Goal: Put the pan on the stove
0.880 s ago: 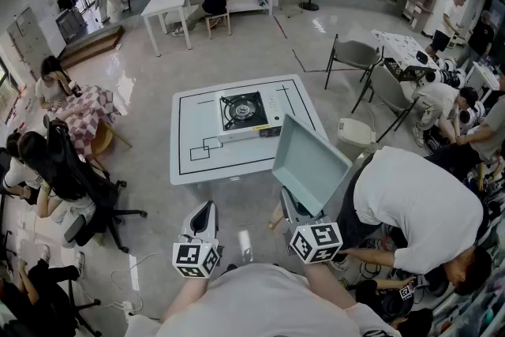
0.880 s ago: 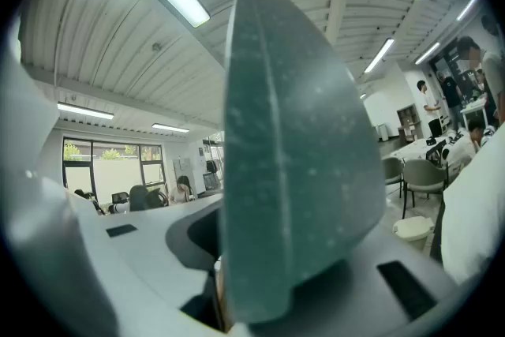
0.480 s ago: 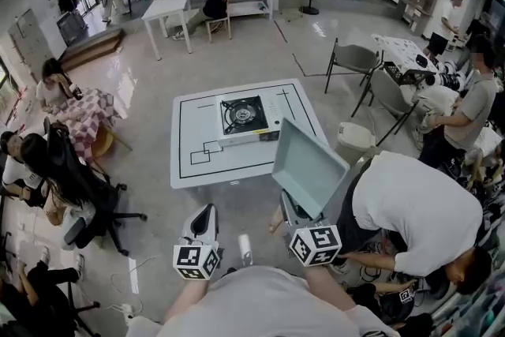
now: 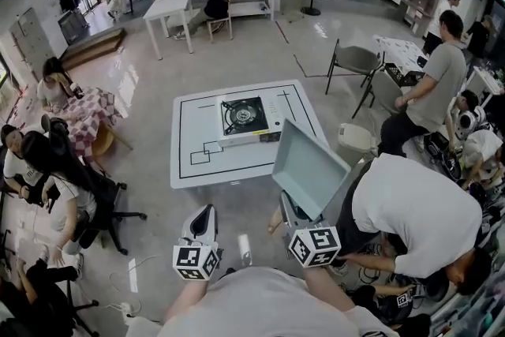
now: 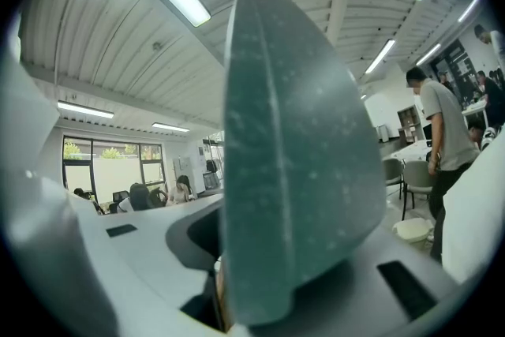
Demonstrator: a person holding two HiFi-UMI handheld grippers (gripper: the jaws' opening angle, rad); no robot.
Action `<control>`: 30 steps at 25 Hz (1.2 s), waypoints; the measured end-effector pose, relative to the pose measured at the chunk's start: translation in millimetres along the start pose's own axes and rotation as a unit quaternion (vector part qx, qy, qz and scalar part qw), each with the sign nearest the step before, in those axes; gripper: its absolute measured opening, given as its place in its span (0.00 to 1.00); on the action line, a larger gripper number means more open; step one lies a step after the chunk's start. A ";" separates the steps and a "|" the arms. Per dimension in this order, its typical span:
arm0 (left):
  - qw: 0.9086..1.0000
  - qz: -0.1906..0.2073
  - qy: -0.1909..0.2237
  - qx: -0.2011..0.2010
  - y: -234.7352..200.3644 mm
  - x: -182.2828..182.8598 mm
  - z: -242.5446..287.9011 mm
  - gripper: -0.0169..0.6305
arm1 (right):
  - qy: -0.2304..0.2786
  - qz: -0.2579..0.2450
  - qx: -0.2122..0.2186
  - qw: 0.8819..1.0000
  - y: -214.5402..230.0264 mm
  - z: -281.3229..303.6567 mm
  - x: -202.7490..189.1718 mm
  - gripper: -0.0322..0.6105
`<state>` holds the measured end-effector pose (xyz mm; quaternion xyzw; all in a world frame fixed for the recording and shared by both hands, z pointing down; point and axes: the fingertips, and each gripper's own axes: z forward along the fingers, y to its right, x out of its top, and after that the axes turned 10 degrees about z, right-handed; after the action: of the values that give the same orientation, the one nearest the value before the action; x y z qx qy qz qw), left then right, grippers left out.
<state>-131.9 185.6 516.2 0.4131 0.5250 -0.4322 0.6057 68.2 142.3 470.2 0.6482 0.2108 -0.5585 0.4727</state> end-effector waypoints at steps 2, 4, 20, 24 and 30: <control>1.000 0.000 0.000 0.003 0.8 -2.0 1.2 0.04 | -0.001 -0.002 0.002 1.000 3.1 1.5 -0.8 0.24; 1.000 0.001 0.000 0.007 1.7 -2.7 2.0 0.04 | -0.003 -0.005 0.006 1.000 5.3 2.9 -0.7 0.24; 0.998 -0.001 0.006 0.056 34.9 5.3 12.3 0.04 | -0.016 -0.019 0.043 0.999 38.6 -3.9 17.1 0.24; 0.998 -0.001 0.001 0.057 34.2 7.3 22.6 0.04 | -0.021 -0.017 0.046 0.999 44.0 6.7 20.9 0.24; 0.998 0.001 0.003 0.057 11.3 1.3 54.9 0.04 | -0.027 -0.016 0.051 0.998 52.1 44.8 15.2 0.24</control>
<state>-105.7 136.3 521.4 0.4488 0.5006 -0.4597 0.5802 90.8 76.2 479.0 0.6527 0.1798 -0.5935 0.4353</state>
